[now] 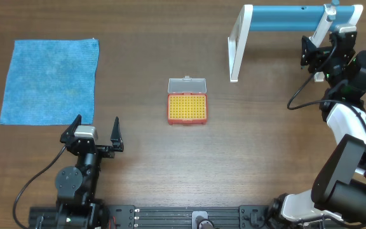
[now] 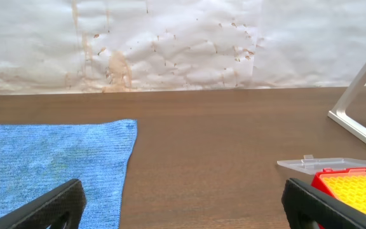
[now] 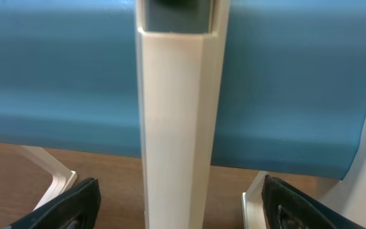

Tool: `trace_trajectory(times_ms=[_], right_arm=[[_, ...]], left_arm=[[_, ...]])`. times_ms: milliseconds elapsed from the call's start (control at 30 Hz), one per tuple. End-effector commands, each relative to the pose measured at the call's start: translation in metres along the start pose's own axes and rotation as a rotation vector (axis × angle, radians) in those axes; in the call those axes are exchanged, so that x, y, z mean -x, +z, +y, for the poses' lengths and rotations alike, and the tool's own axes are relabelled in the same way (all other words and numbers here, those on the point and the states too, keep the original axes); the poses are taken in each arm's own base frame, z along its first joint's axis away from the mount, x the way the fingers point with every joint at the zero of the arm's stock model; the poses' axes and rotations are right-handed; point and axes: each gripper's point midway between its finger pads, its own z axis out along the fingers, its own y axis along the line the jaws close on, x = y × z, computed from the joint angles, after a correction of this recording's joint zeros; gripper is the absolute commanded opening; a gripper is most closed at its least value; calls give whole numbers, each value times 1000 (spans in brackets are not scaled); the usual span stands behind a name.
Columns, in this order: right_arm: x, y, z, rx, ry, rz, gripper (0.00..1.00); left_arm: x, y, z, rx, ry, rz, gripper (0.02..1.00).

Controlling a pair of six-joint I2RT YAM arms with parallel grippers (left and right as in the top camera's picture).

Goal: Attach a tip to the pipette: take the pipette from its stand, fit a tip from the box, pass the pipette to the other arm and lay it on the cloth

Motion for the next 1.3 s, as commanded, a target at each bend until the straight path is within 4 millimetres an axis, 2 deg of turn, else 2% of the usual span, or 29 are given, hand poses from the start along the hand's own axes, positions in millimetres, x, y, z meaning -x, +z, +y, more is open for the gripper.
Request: trace_trajectory(times_ms=[33, 167, 633, 767, 967, 1067, 1300], right_arm=[[4, 5, -3, -9, 13, -12, 766], [4, 5, -3, -8, 13, -12, 638], [4, 5, -2, -8, 13, -12, 472], [3, 5, -2, -8, 13, -11, 240], [3, 5, -2, -8, 13, -11, 110], [4, 5, -2, -7, 14, -10, 84], [24, -4, 0, -12, -11, -49, 80]], left_arm=[[-2, 0, -2, -9, 20, 4, 998], [-2, 0, -2, -9, 20, 4, 998], [-2, 0, -2, -9, 20, 4, 1000], [-2, 0, -2, -9, 20, 4, 998], [-2, 0, -2, -9, 20, 4, 998], [-2, 0, -2, -9, 20, 4, 998], [-2, 0, -2, -9, 20, 4, 1000]])
